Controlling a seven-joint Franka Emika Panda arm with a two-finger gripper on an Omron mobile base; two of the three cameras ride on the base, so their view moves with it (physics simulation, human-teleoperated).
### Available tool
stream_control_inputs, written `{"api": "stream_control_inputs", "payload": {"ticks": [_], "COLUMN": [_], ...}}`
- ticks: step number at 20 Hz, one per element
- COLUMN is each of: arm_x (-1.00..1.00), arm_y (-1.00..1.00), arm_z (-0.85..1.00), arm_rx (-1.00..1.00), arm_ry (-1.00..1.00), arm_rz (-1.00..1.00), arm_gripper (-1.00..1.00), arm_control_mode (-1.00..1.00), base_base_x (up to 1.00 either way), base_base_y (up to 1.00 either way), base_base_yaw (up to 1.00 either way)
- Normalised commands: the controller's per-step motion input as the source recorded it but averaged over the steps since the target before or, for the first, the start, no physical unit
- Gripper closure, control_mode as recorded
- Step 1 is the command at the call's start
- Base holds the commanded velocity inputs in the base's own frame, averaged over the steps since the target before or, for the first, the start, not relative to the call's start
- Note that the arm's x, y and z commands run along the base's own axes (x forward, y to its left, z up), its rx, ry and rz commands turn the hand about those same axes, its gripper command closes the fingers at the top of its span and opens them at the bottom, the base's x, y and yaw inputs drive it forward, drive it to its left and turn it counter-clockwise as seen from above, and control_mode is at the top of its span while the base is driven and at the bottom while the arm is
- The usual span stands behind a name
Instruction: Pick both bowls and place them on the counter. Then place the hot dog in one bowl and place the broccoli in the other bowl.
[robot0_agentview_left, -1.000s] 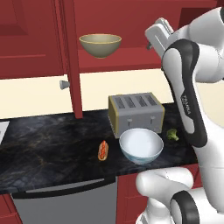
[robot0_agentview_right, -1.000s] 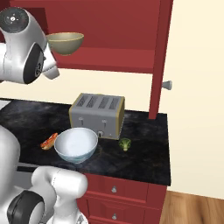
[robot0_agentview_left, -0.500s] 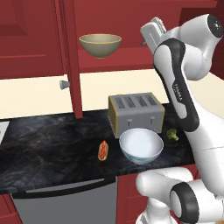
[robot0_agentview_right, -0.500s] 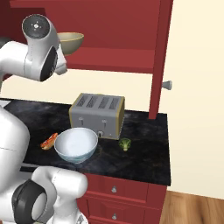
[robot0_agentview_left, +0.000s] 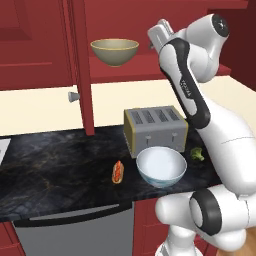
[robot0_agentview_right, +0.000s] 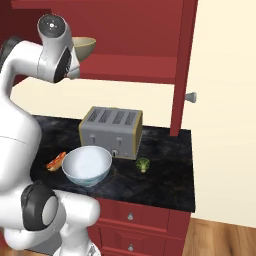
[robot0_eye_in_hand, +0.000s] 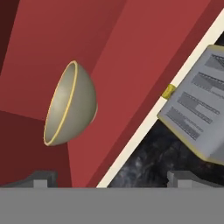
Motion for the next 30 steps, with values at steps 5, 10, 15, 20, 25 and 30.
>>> {"api": "stream_control_inputs", "payload": {"ticks": [5, 10, 15, 20, 25, 30], "arm_x": [0.47, 0.42, 0.37, 0.34, 0.32, 0.31], "arm_y": [0.09, 0.09, 0.13, 0.11, 0.11, 0.13], "arm_z": [-0.01, -0.05, -0.05, -0.02, -0.05, -0.06], "arm_rx": [0.00, 0.00, 0.00, 0.00, 0.00, 0.00], "arm_ry": [0.00, 0.00, 0.00, 0.00, 0.00, 0.00], "arm_rz": [0.03, 0.01, 0.00, 0.00, 0.00, 0.00], "arm_gripper": [-1.00, -1.00, -1.00, -1.00, -1.00, -1.00], "arm_control_mode": [-1.00, -1.00, -1.00, -1.00, -1.00, -1.00], "base_base_x": [0.00, 0.00, 0.00, 0.00, 0.00, 0.00], "base_base_y": [0.00, 0.00, 0.00, 0.00, 0.00, 0.00], "base_base_yaw": [0.00, 0.00, 0.00, 0.00, 0.00, 0.00]}}
